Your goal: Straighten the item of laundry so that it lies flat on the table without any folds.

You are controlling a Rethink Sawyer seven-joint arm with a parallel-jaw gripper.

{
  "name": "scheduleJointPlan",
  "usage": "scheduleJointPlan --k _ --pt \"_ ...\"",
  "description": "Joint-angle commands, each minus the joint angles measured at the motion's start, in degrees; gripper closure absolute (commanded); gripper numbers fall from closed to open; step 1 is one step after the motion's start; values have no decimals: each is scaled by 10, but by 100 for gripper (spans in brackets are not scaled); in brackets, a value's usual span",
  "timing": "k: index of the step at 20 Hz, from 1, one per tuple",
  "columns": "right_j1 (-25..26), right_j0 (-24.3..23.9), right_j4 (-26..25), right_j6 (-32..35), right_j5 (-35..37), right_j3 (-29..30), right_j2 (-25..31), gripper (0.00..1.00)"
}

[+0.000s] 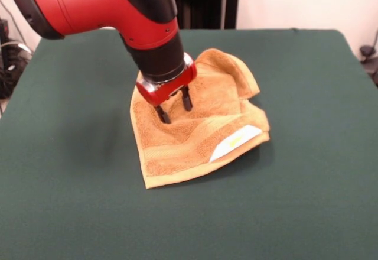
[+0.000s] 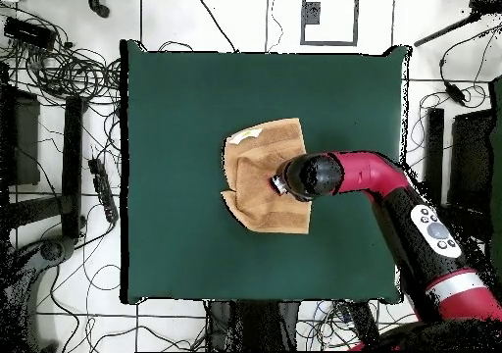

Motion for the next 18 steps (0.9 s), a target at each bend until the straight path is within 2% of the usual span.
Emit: scheduleJointPlan --k 1,5,14,18 --pt "83 -38 -143 -261 25 -86 -64 0" --pt "94 -59 -146 -329 17 -90 -48 0" --pt "113 -77 -101 -364 46 -106 -39 0" --pt "125 -90 -83 -416 67 -117 -27 0"
